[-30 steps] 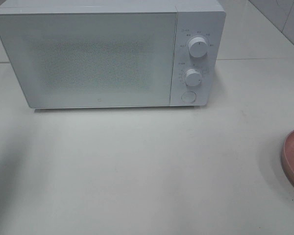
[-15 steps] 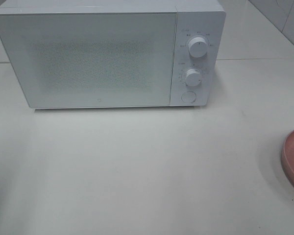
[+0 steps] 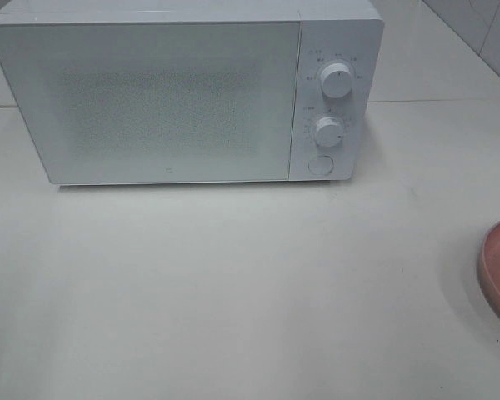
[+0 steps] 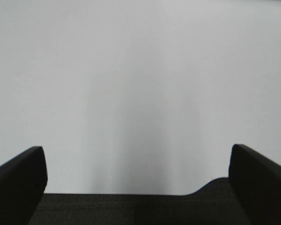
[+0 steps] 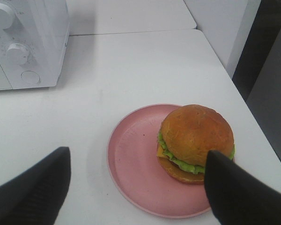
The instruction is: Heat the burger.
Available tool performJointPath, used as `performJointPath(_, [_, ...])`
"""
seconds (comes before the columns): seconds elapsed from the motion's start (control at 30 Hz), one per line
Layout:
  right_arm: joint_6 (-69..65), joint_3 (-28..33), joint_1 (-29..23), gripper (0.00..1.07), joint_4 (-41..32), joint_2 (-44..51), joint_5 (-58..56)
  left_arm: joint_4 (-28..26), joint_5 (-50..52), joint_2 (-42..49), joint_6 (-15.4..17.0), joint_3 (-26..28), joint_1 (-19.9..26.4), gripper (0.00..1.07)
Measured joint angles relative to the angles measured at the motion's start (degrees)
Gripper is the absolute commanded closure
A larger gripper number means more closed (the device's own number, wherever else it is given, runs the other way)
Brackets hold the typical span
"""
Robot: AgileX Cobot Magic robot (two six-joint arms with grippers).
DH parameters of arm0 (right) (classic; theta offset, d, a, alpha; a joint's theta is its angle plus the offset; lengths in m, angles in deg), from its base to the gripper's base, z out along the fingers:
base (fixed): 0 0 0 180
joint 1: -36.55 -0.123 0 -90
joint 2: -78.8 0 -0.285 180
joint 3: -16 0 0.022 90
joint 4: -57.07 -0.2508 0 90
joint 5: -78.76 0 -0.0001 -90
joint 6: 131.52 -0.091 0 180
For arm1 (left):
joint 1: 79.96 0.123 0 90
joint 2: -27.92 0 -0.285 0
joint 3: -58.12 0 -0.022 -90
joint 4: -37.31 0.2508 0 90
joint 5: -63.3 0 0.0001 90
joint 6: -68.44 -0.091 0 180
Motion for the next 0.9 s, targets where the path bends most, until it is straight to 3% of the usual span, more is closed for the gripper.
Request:
performJointPath(0.27, [0.0, 0.0, 0.0, 0.33, 0.0, 0.0, 0.0, -0.06, 0.06, 8.48, 0.0, -0.17, 0.17, 0.09])
performJointPath(0.6, [0.0, 0.0, 0.0, 0.33, 0.0, 0.0, 0.0, -0.06, 0.06, 20.23, -0.06, -0.17, 4.58, 0.09])
performJointPath(0.9, [0.0, 0.0, 0.0, 0.33, 0.0, 0.0, 0.0, -0.06, 0.06, 20.57, -0.06, -0.17, 4.58, 0.09])
